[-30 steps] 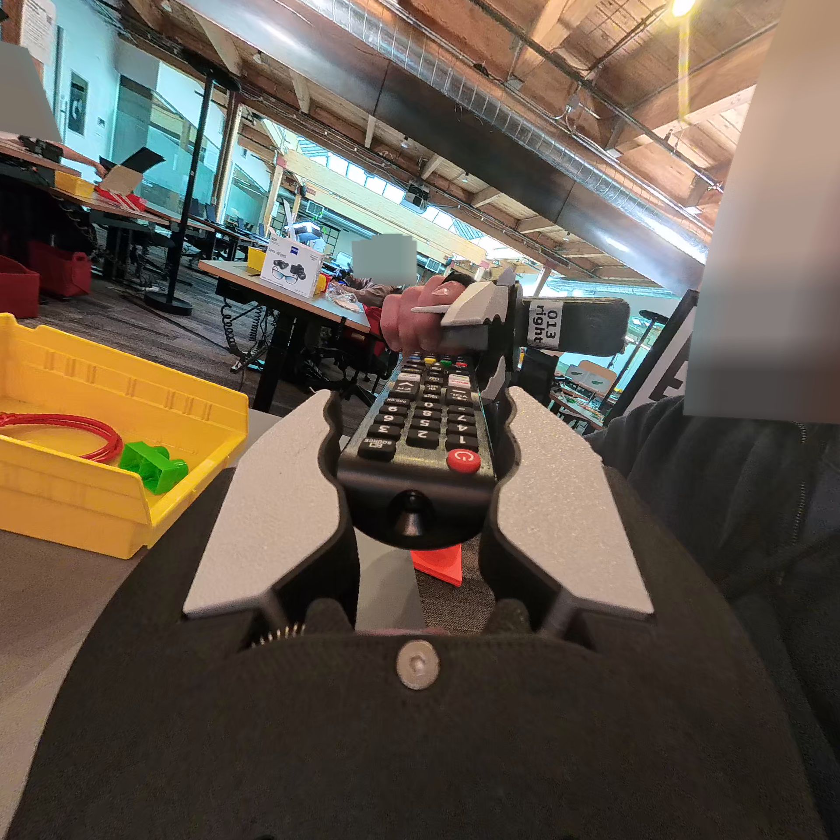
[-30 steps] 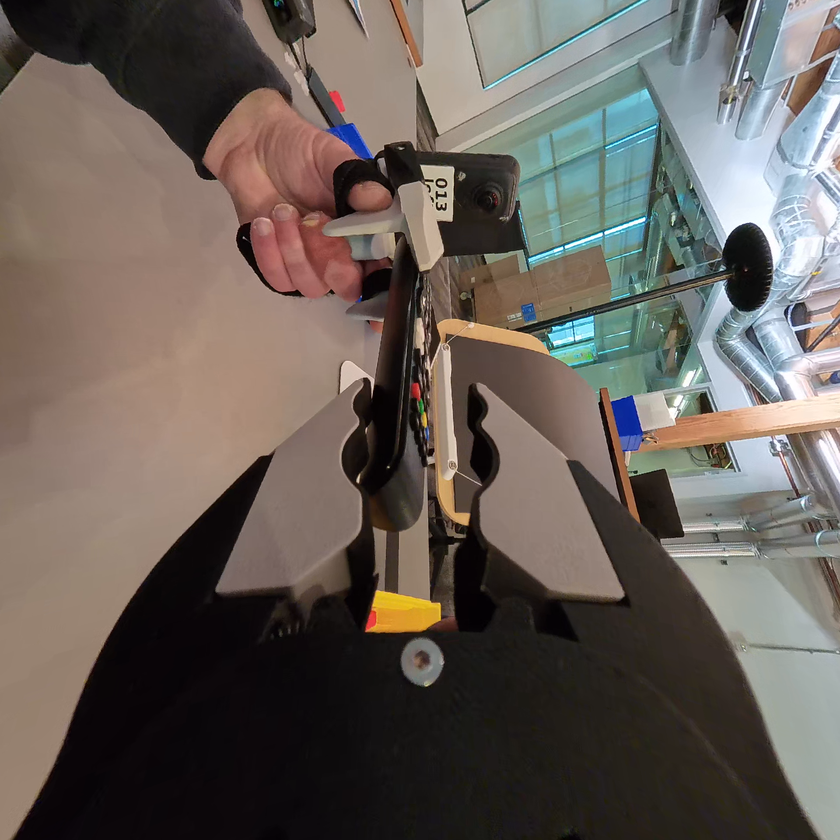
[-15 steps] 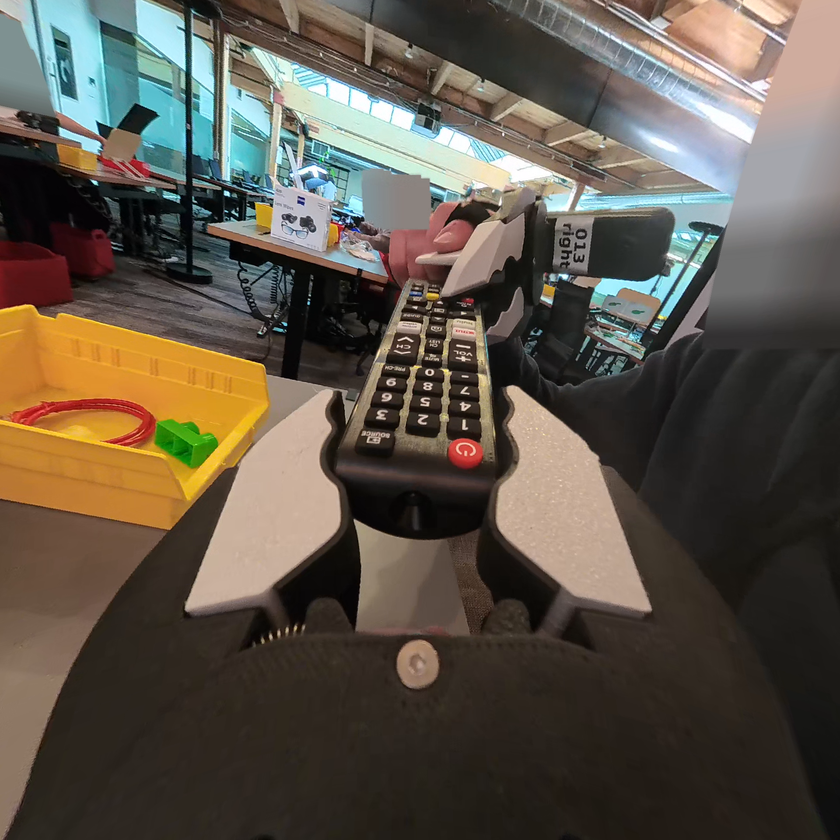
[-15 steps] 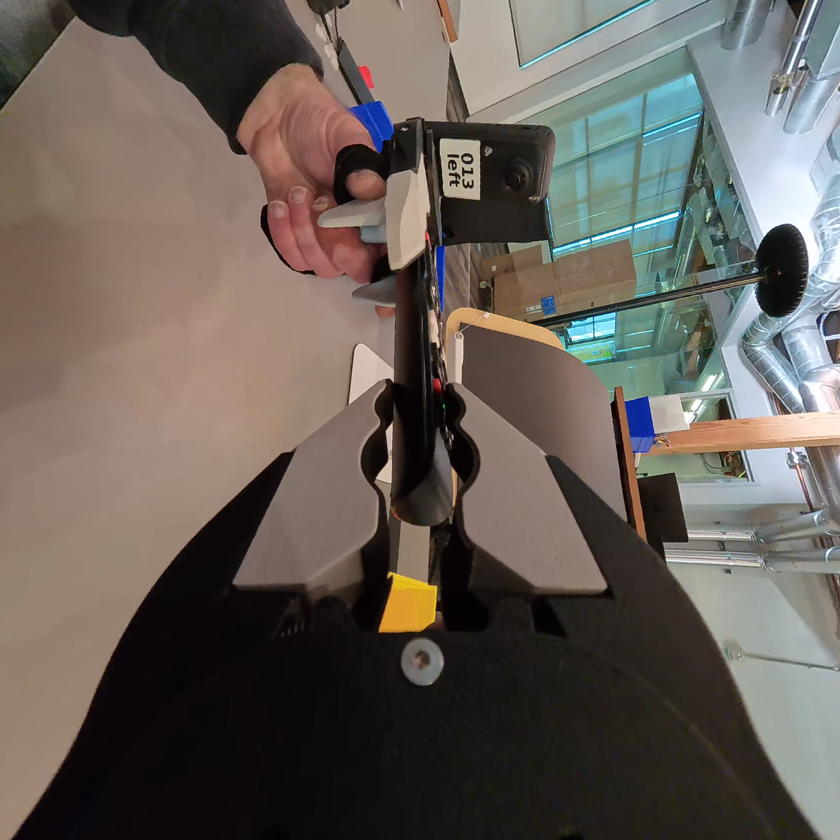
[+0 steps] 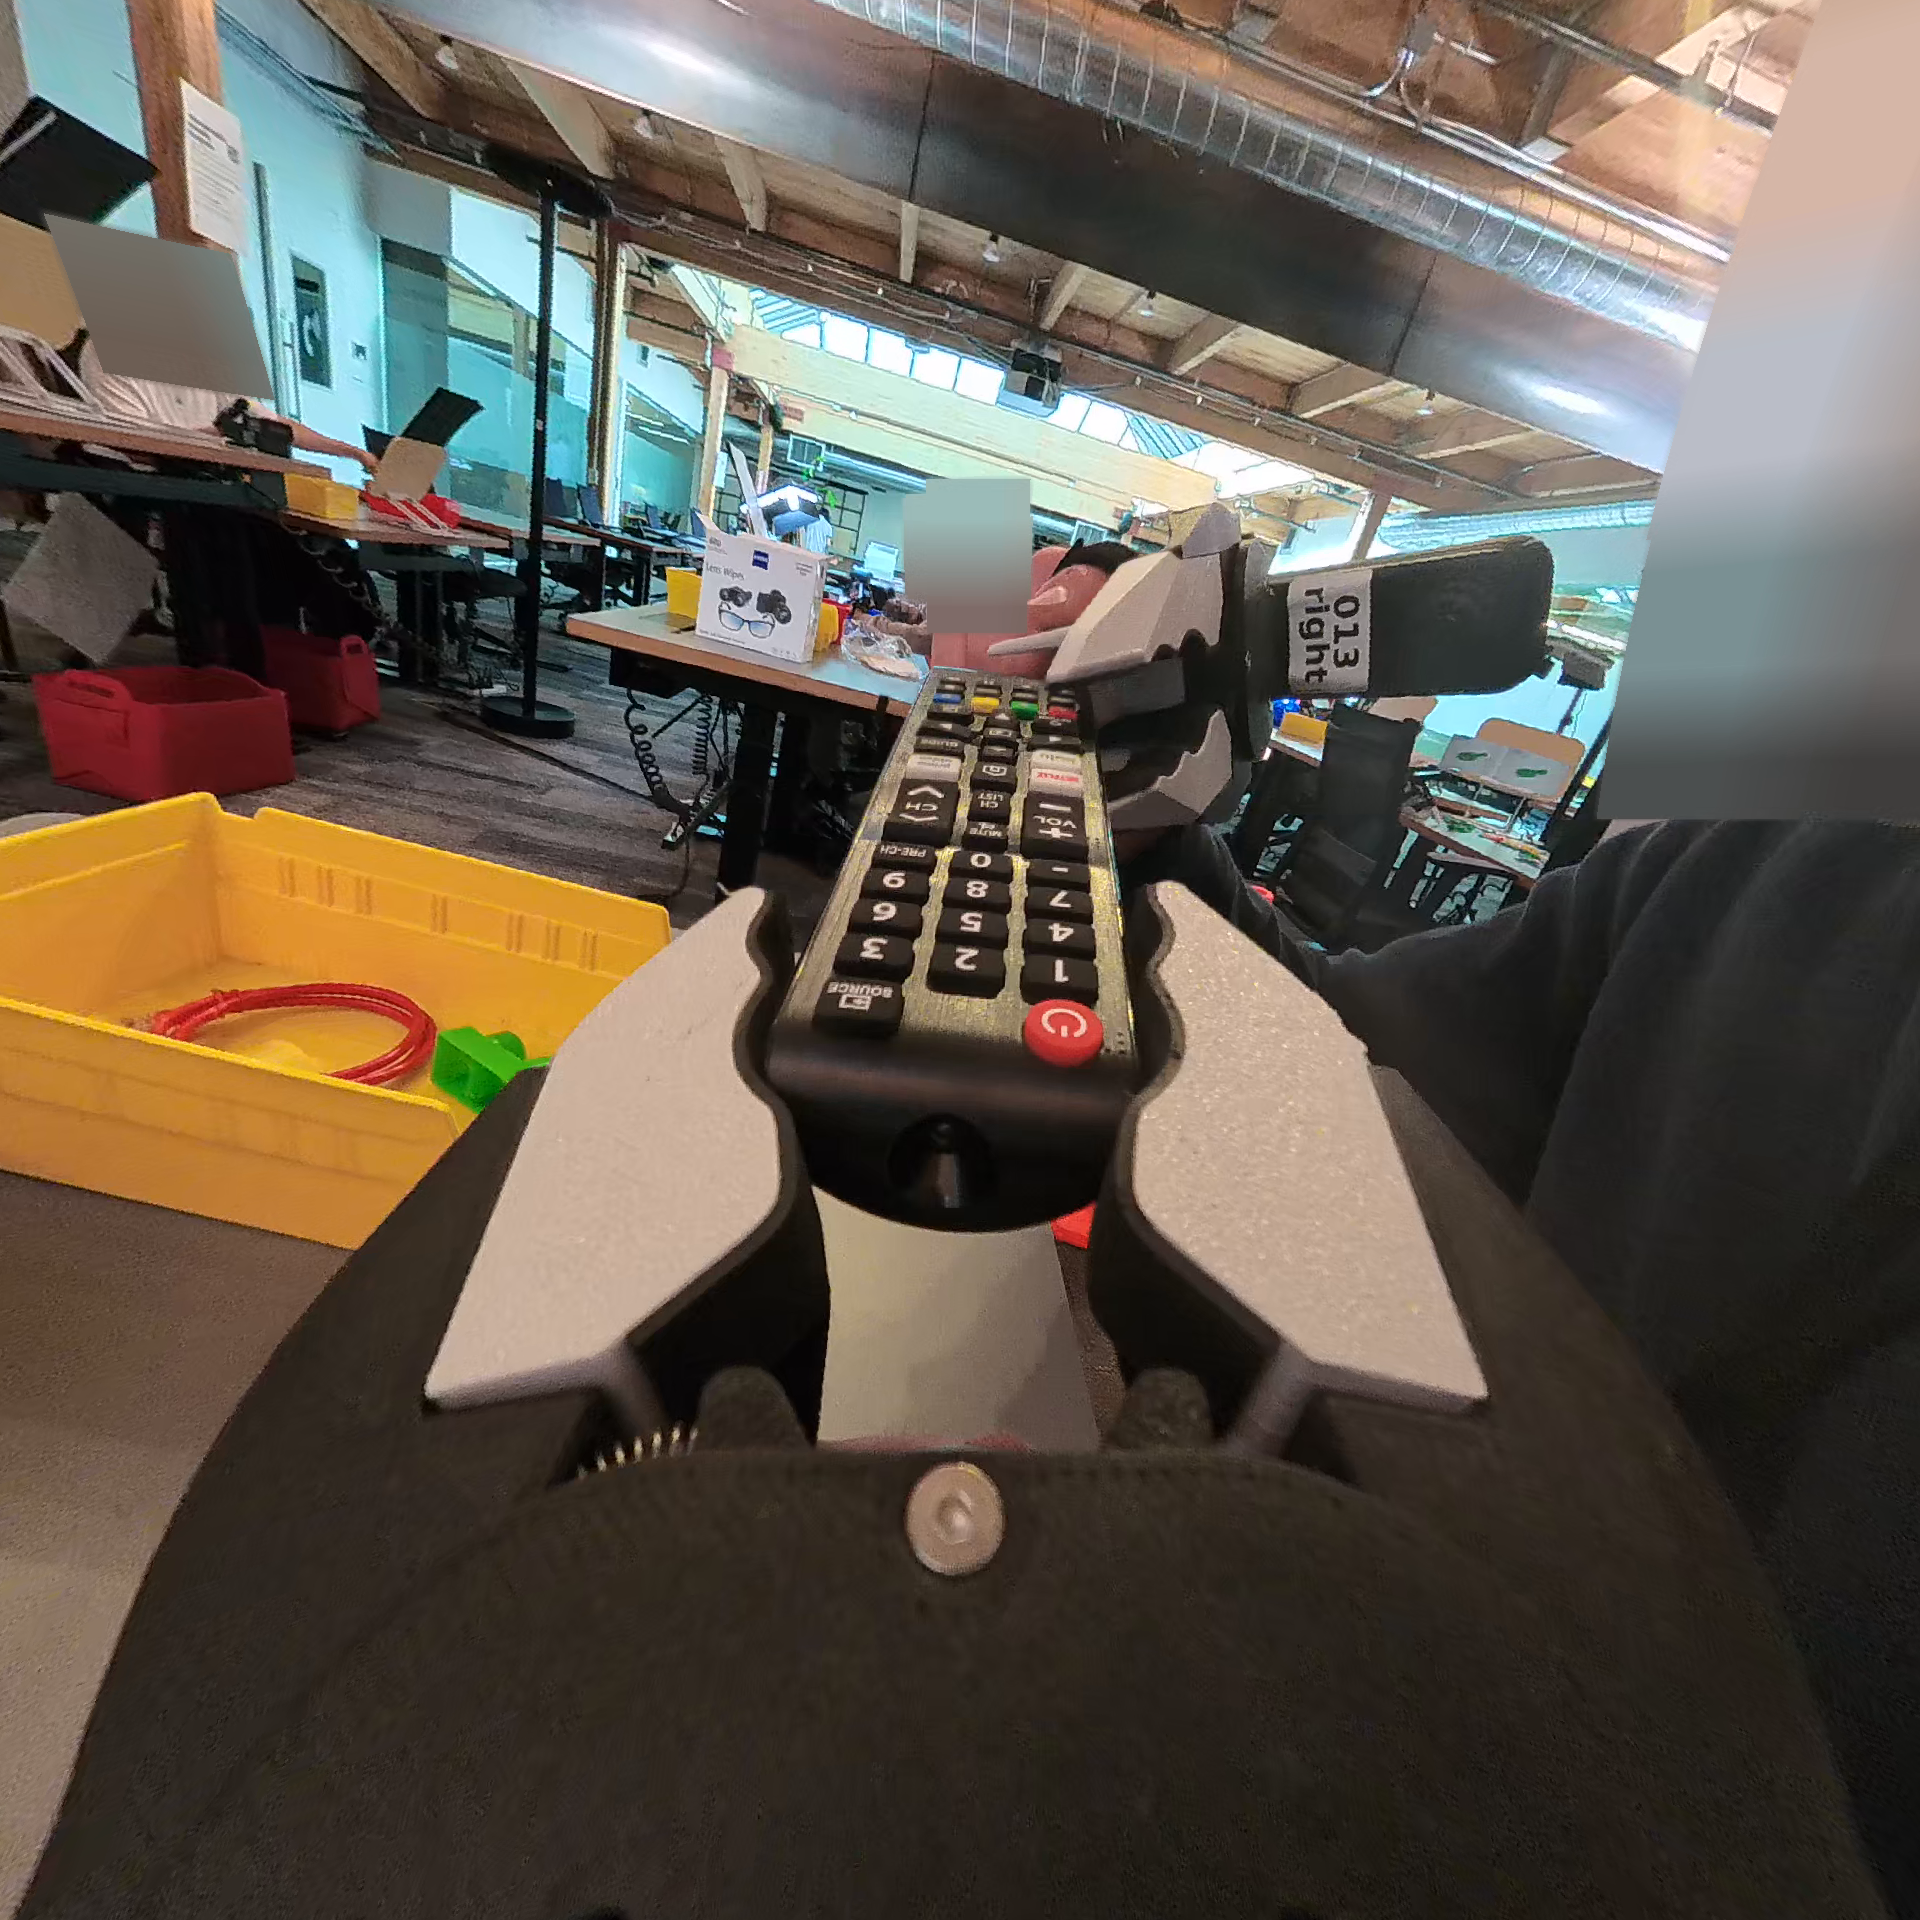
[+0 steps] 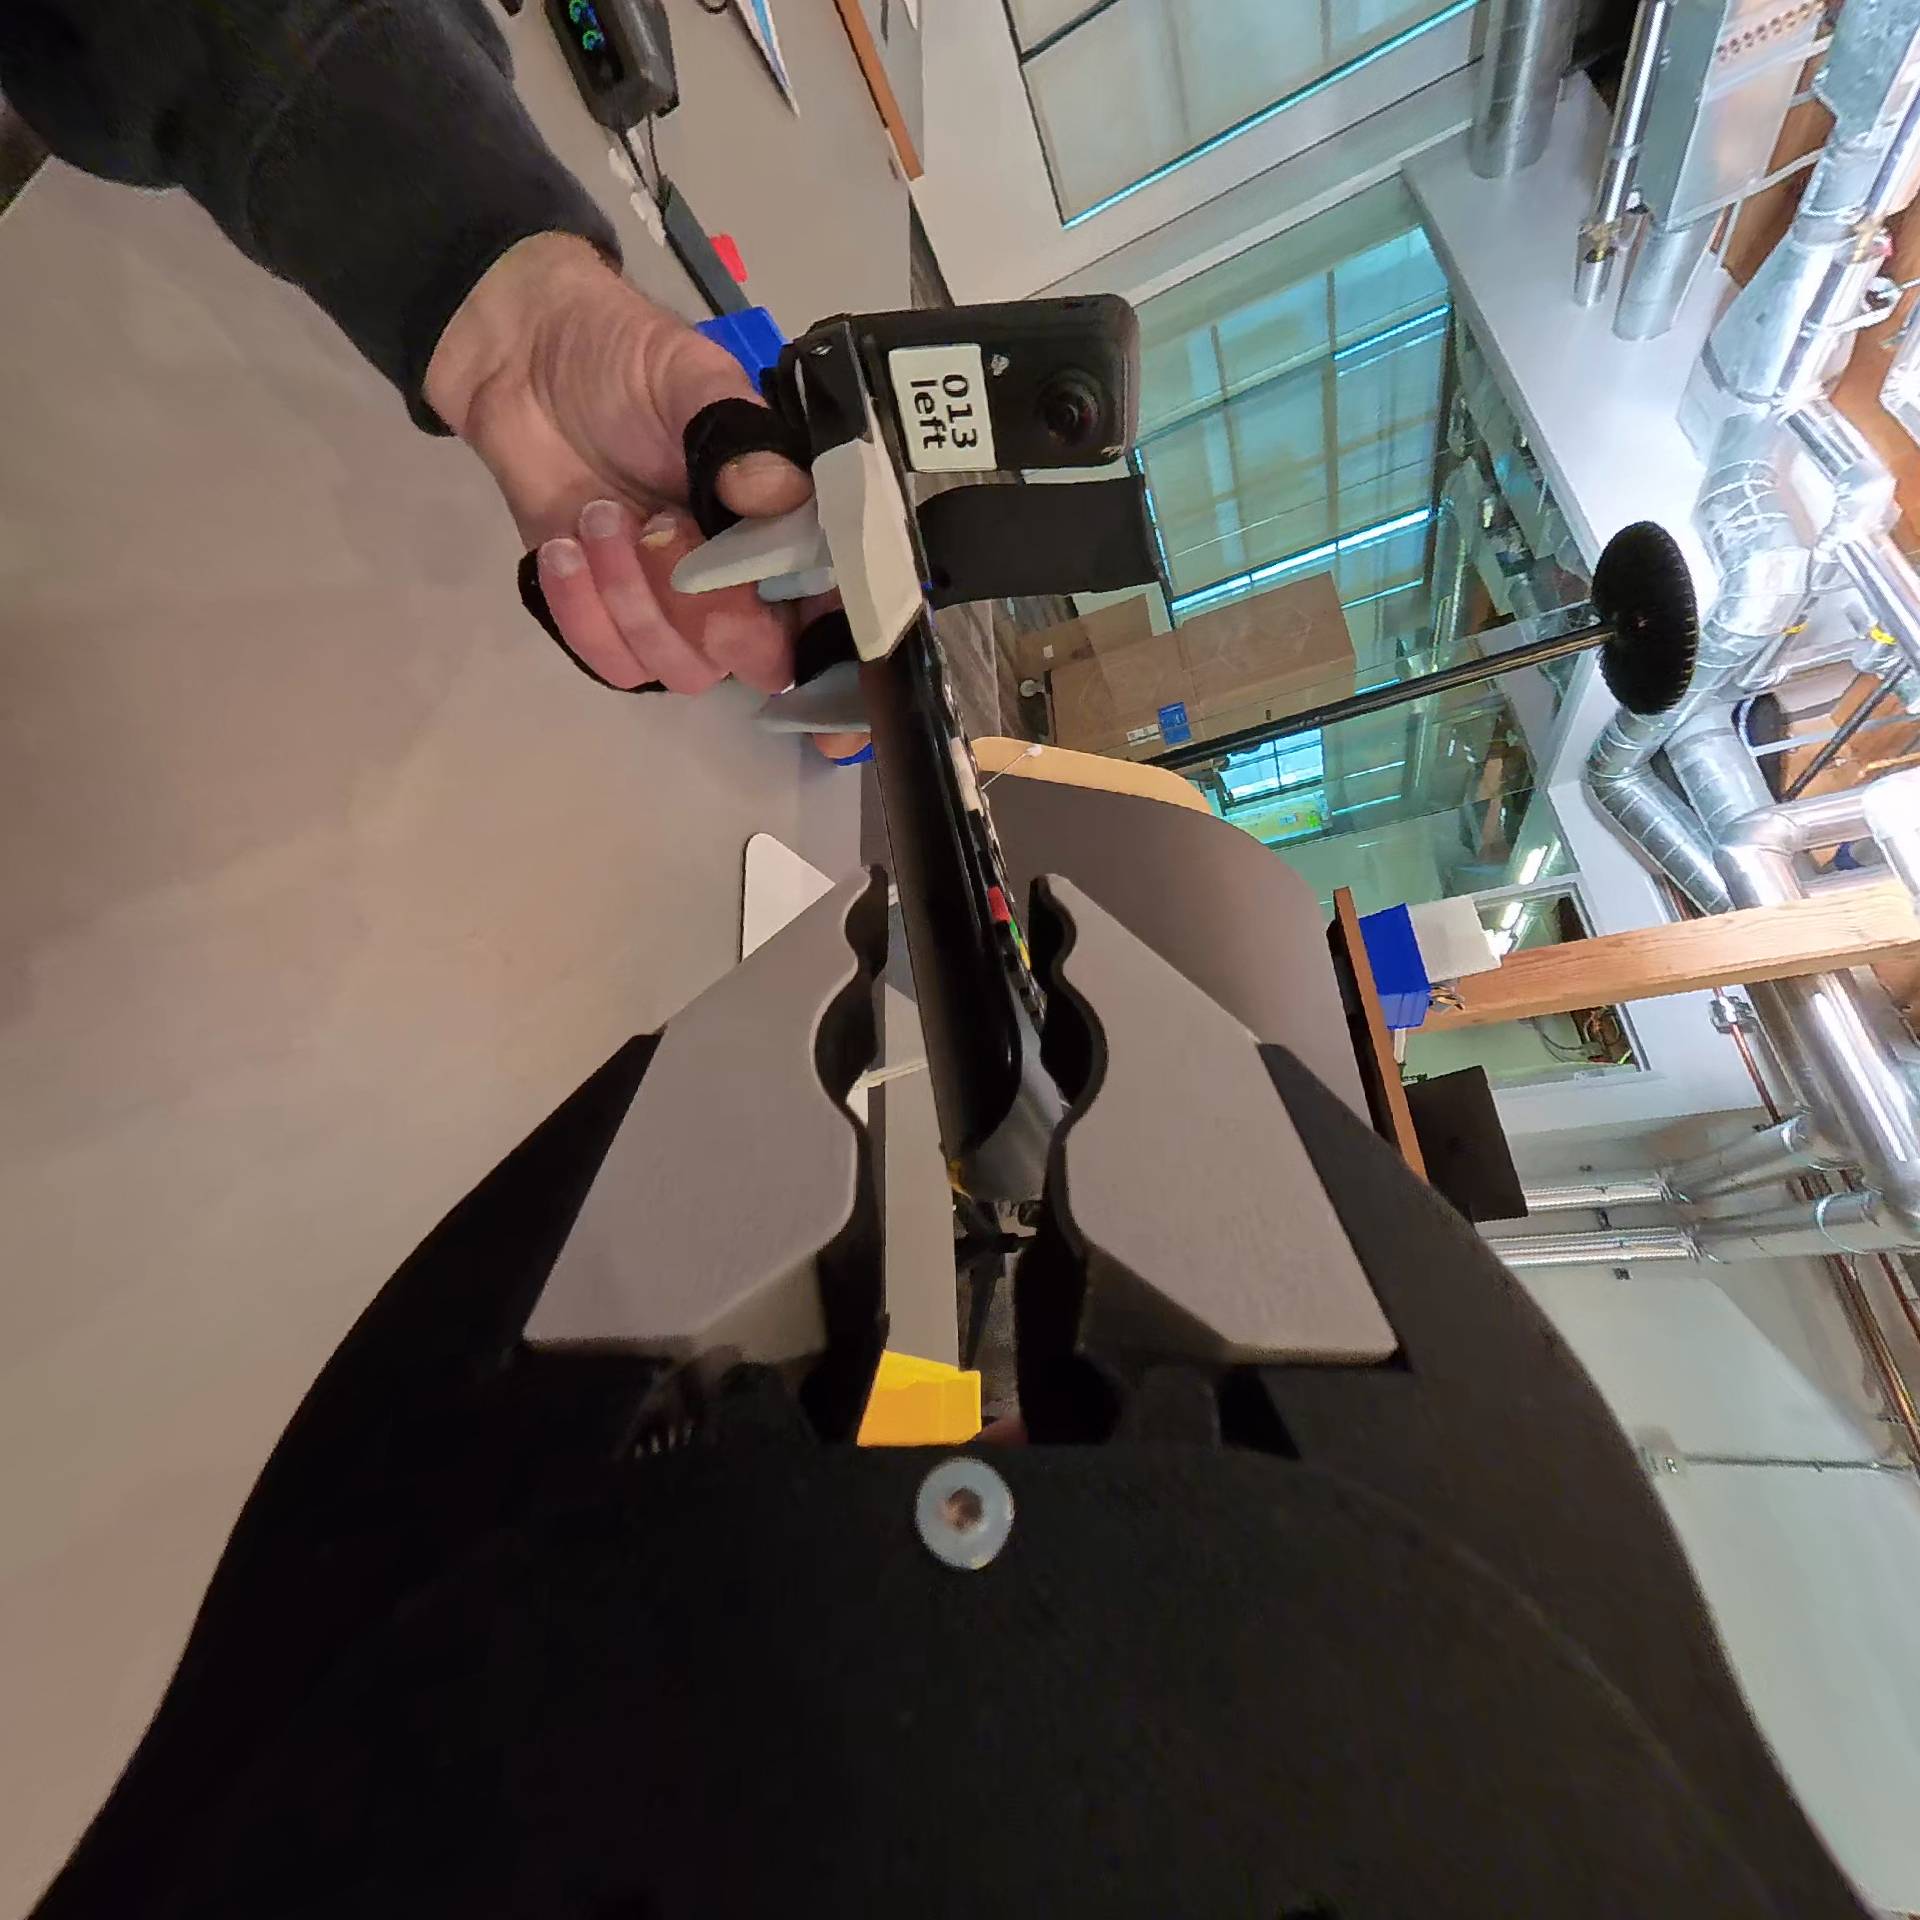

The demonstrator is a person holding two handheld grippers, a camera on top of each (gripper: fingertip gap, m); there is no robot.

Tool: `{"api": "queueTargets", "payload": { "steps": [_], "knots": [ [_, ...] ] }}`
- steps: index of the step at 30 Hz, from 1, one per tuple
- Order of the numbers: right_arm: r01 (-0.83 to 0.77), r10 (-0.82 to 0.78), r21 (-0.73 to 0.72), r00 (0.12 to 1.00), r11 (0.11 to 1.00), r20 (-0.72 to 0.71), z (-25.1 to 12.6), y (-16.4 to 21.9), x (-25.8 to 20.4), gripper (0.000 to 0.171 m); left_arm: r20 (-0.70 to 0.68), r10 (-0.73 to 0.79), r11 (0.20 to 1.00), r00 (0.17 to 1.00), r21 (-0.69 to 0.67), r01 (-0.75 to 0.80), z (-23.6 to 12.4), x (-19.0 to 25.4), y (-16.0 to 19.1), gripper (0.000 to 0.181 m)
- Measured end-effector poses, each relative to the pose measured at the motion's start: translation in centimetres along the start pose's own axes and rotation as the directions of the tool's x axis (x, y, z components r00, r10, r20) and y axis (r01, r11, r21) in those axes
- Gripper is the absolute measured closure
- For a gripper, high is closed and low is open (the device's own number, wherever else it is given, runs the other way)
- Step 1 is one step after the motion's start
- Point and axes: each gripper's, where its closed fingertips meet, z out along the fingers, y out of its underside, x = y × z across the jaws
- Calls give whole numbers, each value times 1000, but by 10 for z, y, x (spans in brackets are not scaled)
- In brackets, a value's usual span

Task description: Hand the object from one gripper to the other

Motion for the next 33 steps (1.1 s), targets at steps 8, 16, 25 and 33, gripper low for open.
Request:
{"api": "queueTargets", "payload": {
  "steps": [8,16,25,33],
  "knots": [
    [-89,95,54,988,995,-120,-12,-7,23,124,15,-21,998,1000,63,20,-3,-3,-9,119],
    [-559,601,234,778,795,-185,-39,18,35,111,25,-69,980,997,187,63,-15,-11,-23,119],
    [-851,934,453,343,265,97,19,22,11,102,4,-82,962,997,262,78,-13,-6,-23,119],
    [-834,942,551,213,37,259,55,4,21,104,8,-85,960,996,269,80,-7,-5,-9,119]
  ]
}}
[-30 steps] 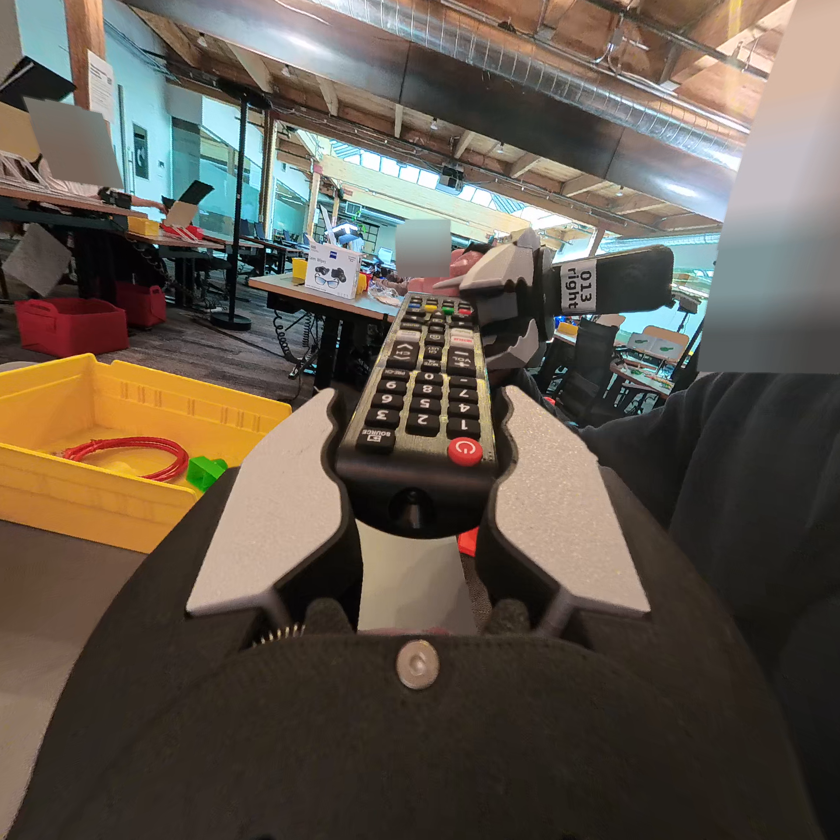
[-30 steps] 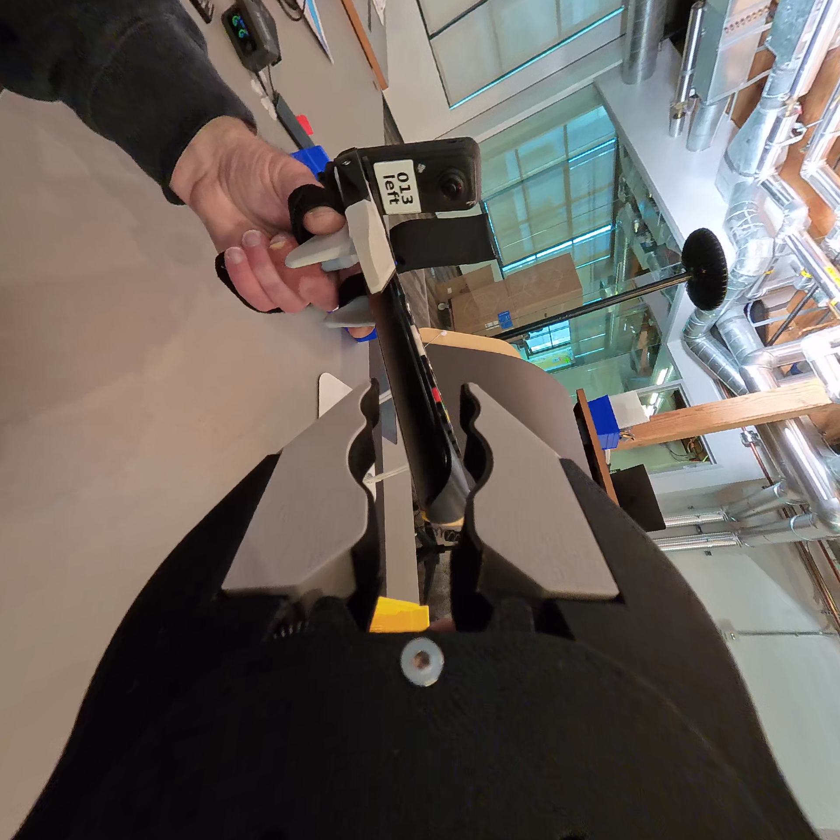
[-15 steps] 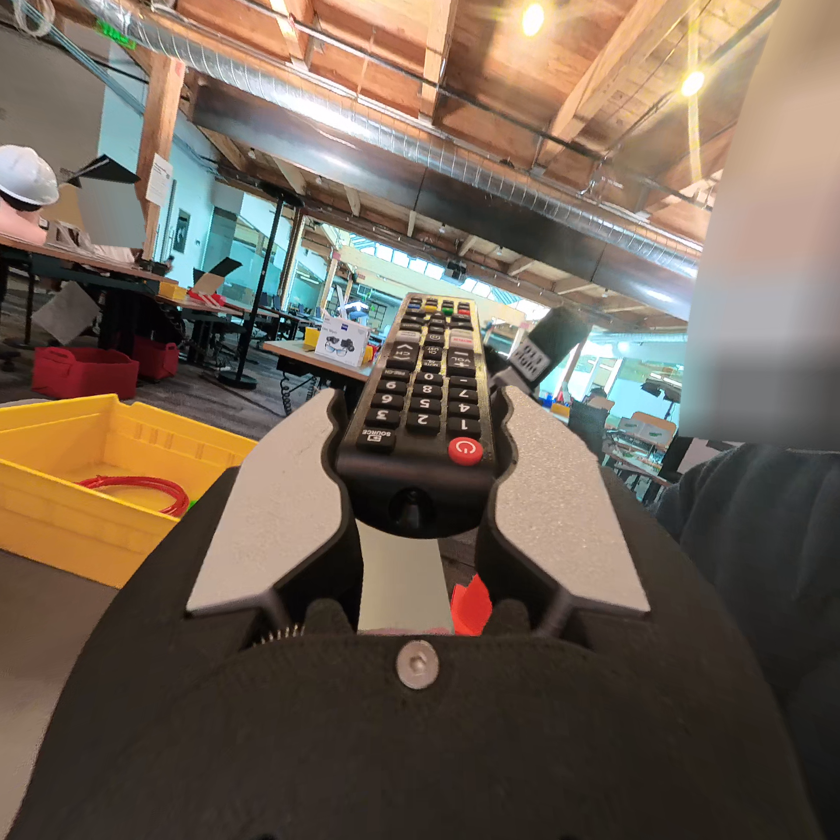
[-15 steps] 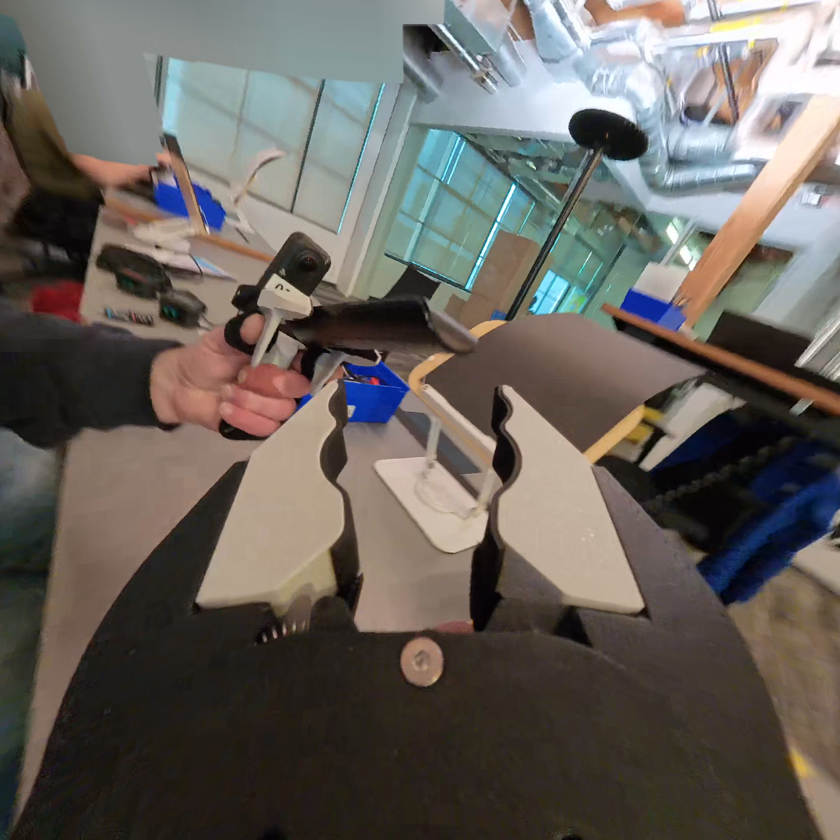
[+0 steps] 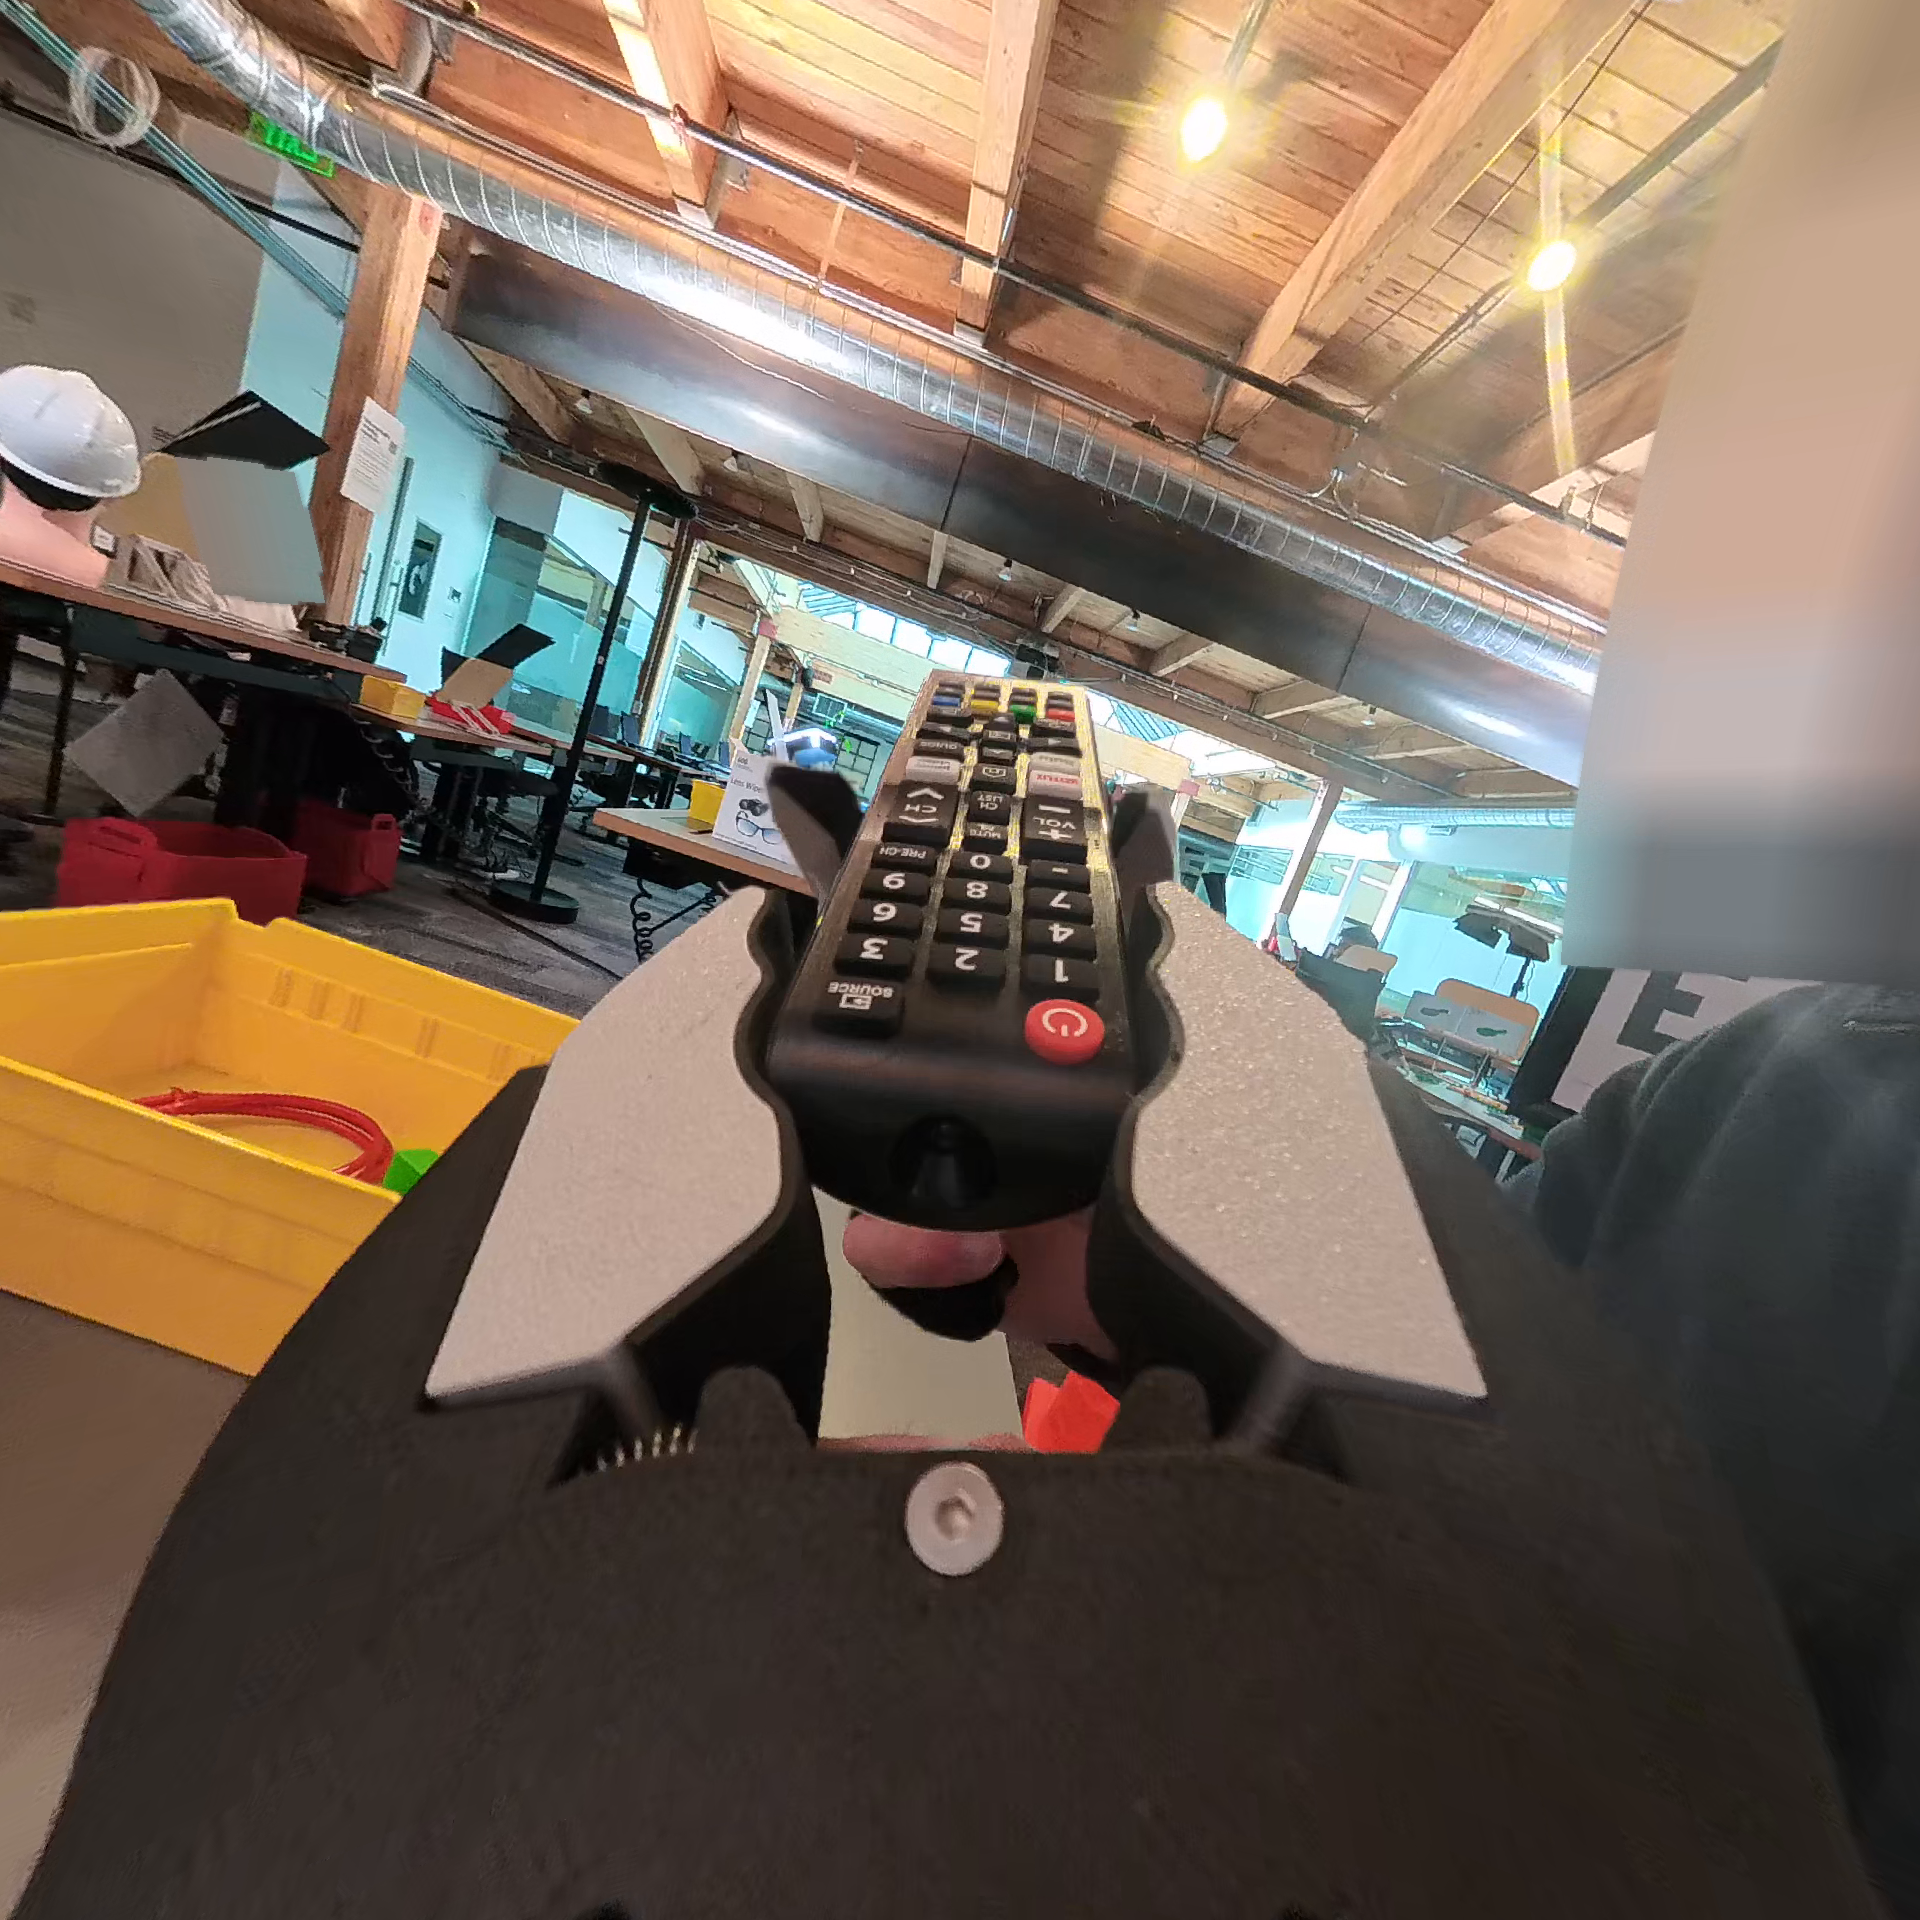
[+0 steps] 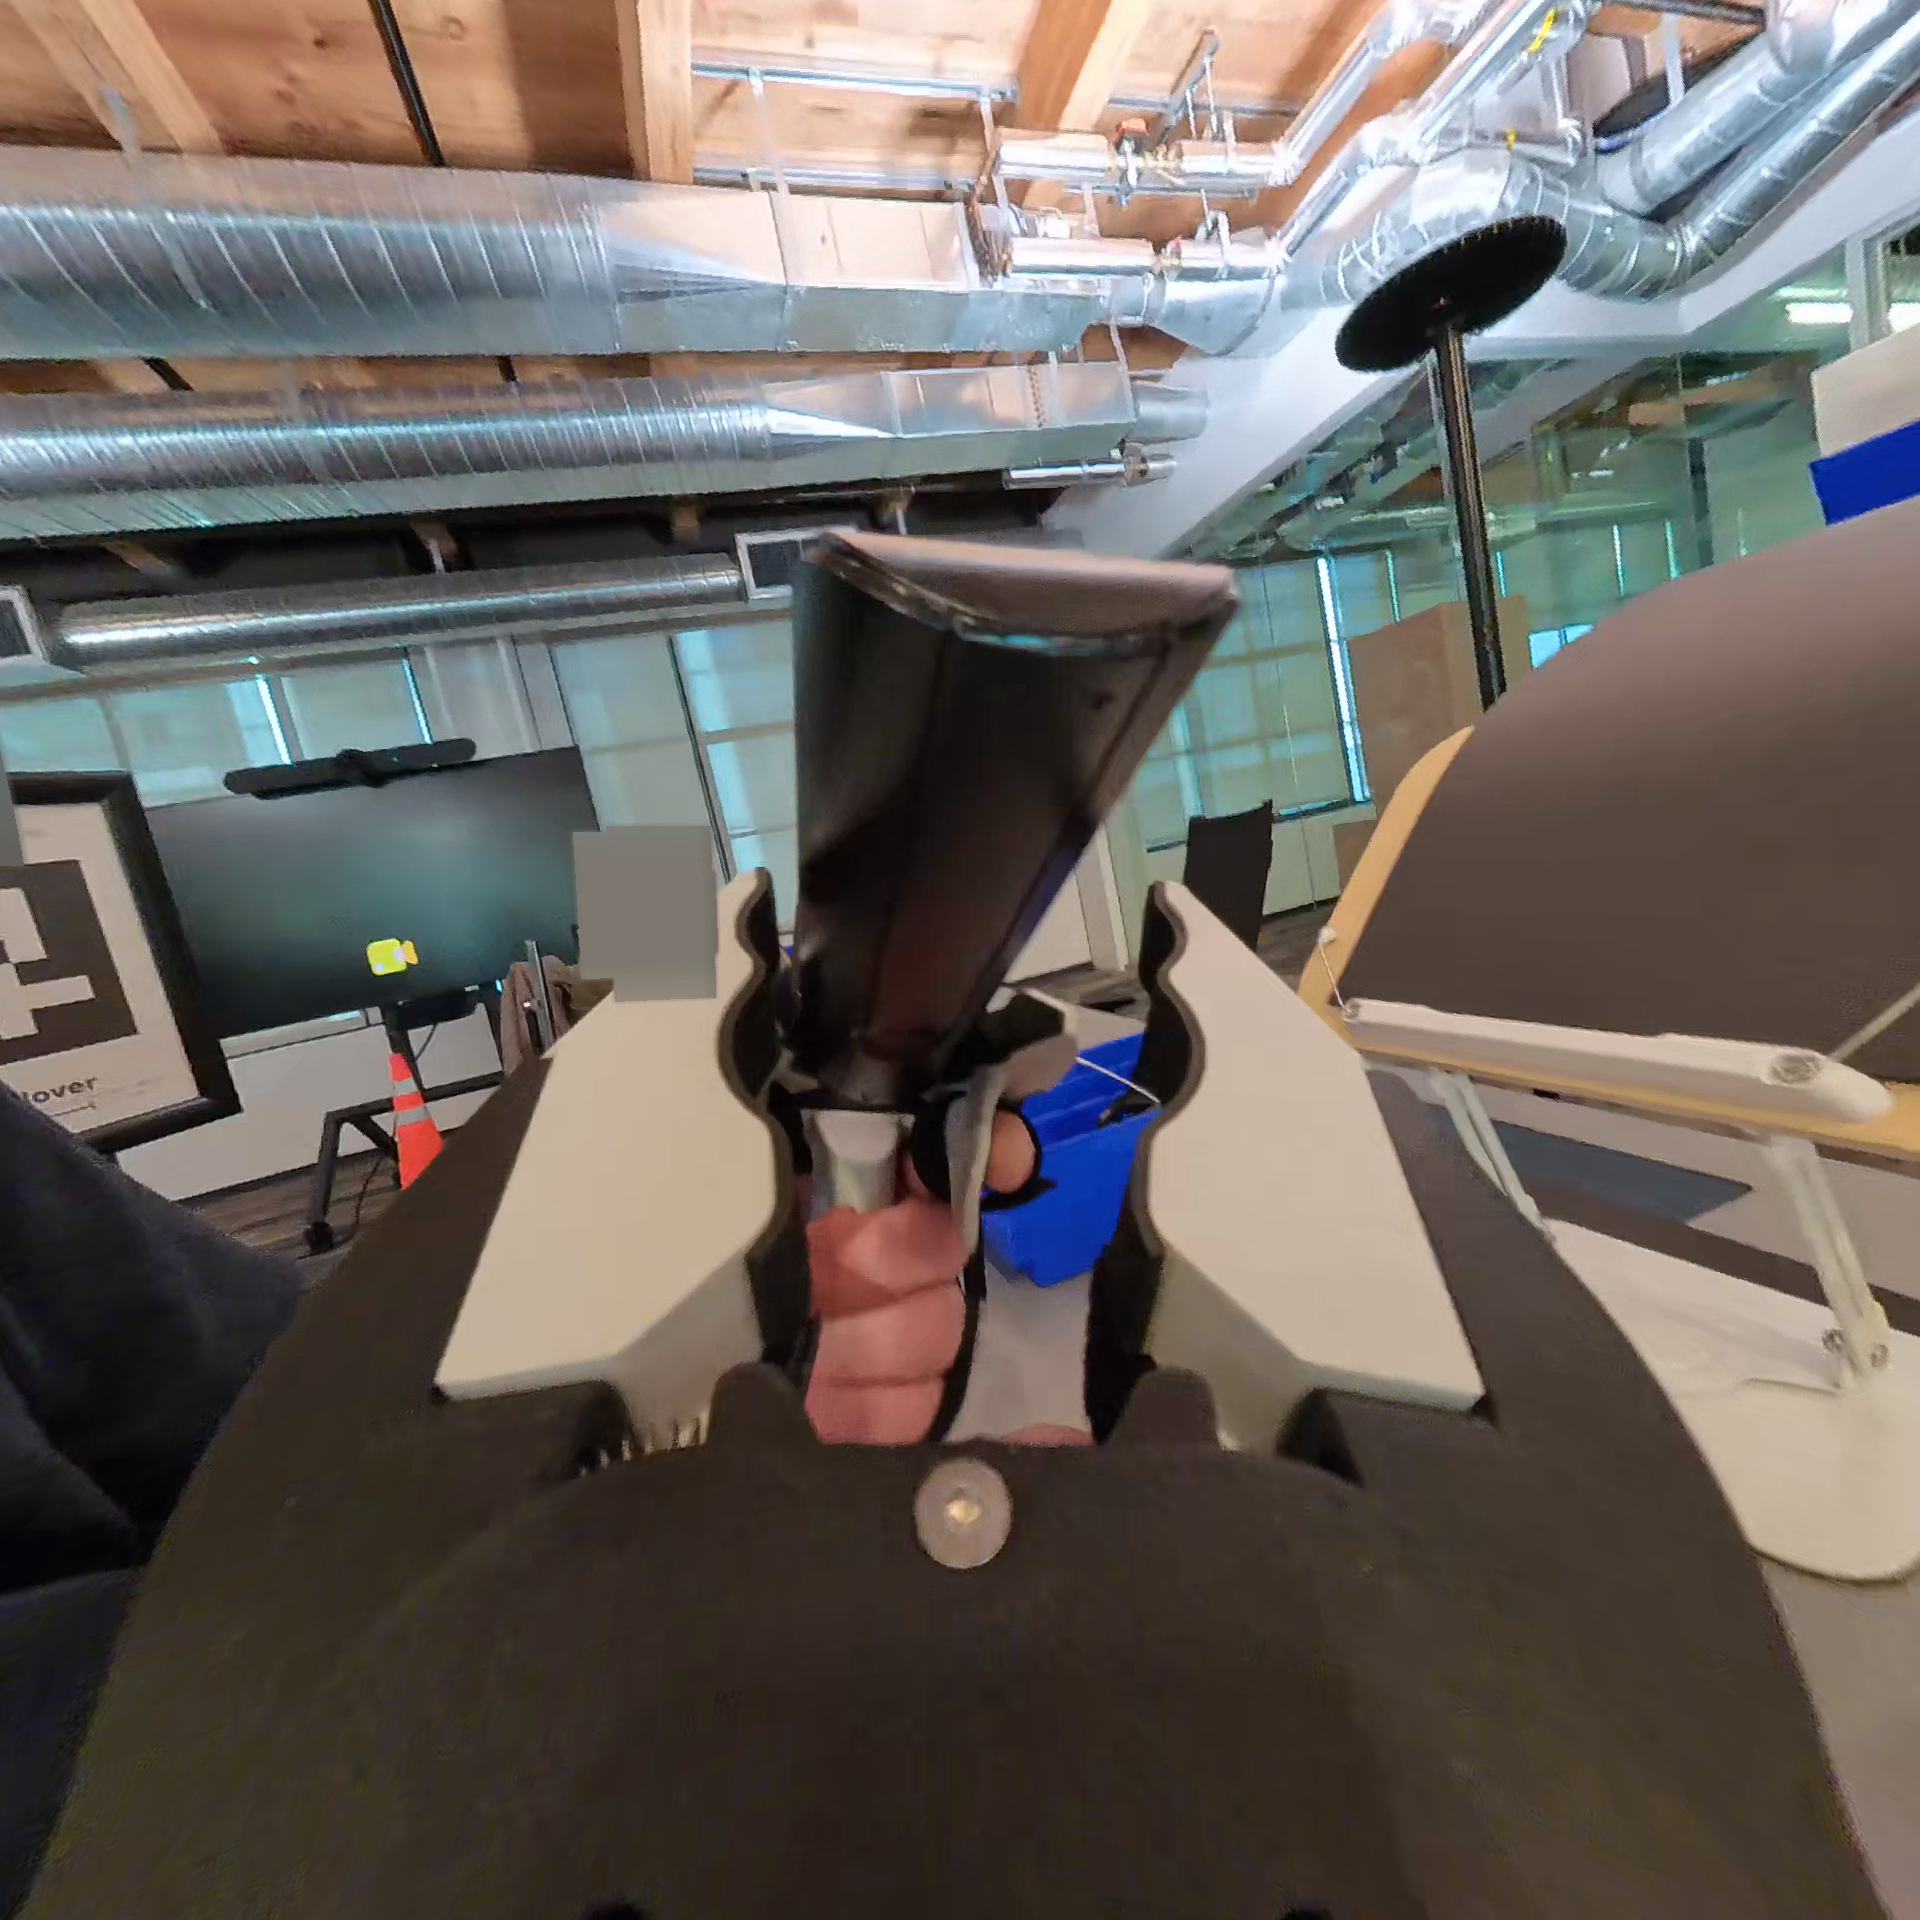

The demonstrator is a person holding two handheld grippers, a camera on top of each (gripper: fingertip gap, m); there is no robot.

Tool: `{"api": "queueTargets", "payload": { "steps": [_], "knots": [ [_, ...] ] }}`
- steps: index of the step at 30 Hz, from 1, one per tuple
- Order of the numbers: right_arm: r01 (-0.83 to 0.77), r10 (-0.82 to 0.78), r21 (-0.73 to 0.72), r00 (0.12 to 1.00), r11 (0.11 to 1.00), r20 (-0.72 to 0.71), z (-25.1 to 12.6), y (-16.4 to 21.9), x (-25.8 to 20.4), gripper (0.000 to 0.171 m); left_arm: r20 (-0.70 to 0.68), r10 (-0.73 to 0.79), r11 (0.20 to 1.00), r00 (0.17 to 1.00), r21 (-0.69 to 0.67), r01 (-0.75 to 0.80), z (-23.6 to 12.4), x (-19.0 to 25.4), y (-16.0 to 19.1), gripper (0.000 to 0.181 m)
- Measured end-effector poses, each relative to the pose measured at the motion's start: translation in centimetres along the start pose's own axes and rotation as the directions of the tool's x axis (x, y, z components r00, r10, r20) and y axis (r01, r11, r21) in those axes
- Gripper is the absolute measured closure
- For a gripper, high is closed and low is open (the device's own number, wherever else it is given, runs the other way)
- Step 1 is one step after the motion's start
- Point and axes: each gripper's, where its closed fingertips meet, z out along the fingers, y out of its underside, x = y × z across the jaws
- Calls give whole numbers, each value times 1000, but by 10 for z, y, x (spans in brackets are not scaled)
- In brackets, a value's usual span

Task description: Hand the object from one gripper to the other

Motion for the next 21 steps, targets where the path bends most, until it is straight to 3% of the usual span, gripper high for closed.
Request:
{"api": "queueTargets", "payload": {
  "steps": [2,21],
  "knots": [
    [-7,7,7,1000,1000,29,4,1,-4,119,-2,-11,1000,1000,-2,11,0,-1,5,118],
    [-1,12,-66,988,998,155,-4,-9,-13,123,-53,1,997,999,-78,-5,11,9,21,119]
  ]
}}
